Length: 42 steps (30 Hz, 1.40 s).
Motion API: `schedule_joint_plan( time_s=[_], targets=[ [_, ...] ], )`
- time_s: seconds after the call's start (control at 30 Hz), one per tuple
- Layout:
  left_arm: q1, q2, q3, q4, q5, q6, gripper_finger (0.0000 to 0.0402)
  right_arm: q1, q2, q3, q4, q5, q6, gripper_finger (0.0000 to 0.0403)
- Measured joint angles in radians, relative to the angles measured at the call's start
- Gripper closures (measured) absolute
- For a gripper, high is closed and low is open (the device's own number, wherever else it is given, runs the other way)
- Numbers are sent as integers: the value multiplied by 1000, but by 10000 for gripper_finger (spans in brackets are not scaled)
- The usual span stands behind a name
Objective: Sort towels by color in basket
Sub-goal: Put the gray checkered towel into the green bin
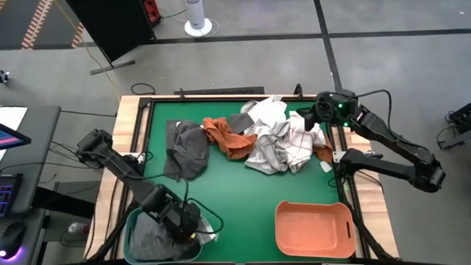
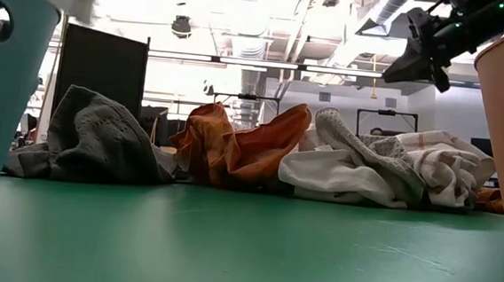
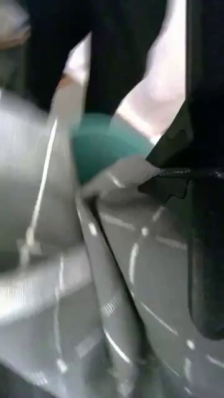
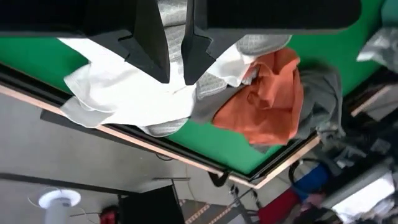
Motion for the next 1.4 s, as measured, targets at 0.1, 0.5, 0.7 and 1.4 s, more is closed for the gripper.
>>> schedule_joint_plan(
  time_s=[0.1, 0.5, 0.7, 1.4],
  targets=[
    [-34, -1, -63, -2, -72, -190, 401, 9, 0, 0, -2, 0, -19, 327],
    [-105, -2, -268, 102, -265, -683, 397, 7, 0, 0, -2, 0, -67, 327],
    [-104, -1, -315, 156, -349, -640, 395, 7, 0, 0, -2, 0, -71, 327],
    [-77, -134, -284, 249, -198, -428, 126, 7, 0, 0, 4, 0, -70, 327]
  ],
)
